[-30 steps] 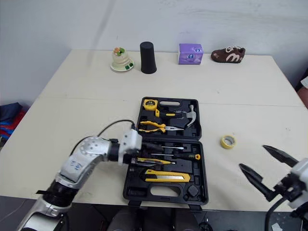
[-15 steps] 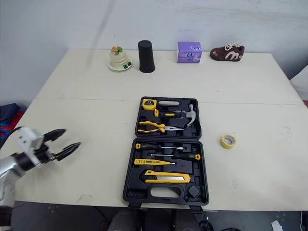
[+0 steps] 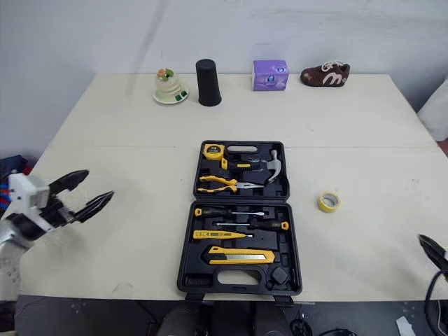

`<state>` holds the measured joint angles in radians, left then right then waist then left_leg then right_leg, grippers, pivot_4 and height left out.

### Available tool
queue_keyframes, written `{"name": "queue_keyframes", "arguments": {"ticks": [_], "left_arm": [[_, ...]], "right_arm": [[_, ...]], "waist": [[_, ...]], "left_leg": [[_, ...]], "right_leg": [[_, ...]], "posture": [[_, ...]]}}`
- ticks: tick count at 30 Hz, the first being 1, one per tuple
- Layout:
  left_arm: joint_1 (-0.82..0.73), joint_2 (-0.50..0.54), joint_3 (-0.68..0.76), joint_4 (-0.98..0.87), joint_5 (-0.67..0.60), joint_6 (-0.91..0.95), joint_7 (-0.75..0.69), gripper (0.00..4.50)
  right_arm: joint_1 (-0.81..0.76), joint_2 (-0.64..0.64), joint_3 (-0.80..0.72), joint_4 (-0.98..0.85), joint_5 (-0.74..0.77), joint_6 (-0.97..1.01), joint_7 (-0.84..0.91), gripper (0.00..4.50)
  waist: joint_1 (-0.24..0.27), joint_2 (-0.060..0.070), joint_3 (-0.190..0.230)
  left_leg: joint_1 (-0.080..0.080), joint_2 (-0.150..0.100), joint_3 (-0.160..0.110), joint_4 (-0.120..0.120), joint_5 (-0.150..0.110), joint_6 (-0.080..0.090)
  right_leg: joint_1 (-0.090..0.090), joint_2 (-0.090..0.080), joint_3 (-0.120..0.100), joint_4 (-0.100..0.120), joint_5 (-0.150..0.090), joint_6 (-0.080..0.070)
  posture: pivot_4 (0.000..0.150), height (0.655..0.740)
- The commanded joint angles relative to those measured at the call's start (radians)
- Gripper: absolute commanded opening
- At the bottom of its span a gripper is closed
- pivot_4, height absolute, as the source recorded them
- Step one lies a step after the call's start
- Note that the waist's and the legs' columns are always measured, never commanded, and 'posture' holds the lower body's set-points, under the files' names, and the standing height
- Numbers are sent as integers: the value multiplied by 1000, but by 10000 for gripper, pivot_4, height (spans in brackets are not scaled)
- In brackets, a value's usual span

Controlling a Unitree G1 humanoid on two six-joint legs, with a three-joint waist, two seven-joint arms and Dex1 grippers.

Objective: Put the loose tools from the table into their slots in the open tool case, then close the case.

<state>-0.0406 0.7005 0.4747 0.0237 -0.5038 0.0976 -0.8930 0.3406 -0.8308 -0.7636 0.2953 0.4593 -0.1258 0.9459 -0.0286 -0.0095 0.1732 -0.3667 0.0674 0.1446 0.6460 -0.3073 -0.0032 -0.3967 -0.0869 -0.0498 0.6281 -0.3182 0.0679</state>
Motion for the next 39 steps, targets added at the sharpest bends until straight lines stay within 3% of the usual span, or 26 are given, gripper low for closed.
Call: {"name": "queue_keyframes", "arguments": {"ticks": [1, 7, 12, 22, 35, 39], "left_arm": [[-58, -6, -94, -132, -70, 50, -65, 44766], [-176, -33, -259, -249, -124, 159, -108, 44766], [-234, -65, -355, -299, -123, 189, -126, 44766], [-240, -92, -432, -335, -114, 208, -133, 44766], [-213, -87, -456, -383, -91, 211, -117, 44766], [-209, -89, -455, -395, -91, 216, -107, 45000]], "right_arm": [[-18, -147, 94, -206, 0, 306, -22, 45000], [-152, -380, 303, -458, 62, 588, 87, 45000], [-362, -490, 525, -528, 42, 723, 131, 45000], [-732, -449, 903, -457, -195, 731, 220, 45000], [-874, -345, 1055, -313, -322, 730, 281, 45000], [-889, -326, 1071, -264, -354, 696, 287, 31864]], "waist": [[-1, 0, 0], [0, 0, 1], [1, 0, 2], [1, -3, 4], [0, -3, 4], [0, -3, 4]], "left_leg": [[0, 0, 1, 0, 2, 3], [-1, 2, 0, 0, 2, 3], [-2, 2, 1, 1, 2, 3], [-10, 2, 4, 4, 5, -2], [-10, 3, 6, 6, 6, -3], [-10, 3, 6, 6, 6, -3]], "right_leg": [[0, 0, 0, 0, 0, 0], [-1, 5, 1, -1, 0, 0], [-2, 6, 2, -1, 1, 2], [-11, 7, 4, -1, 0, 2], [-13, 8, 4, 1, 0, 1], [-13, 8, 4, 2, 0, 1]], "posture": [[1500, 7400], [1500, 7400], [1500, 7400], [1500, 7400], [1500, 7400], [1500, 7400]]}}
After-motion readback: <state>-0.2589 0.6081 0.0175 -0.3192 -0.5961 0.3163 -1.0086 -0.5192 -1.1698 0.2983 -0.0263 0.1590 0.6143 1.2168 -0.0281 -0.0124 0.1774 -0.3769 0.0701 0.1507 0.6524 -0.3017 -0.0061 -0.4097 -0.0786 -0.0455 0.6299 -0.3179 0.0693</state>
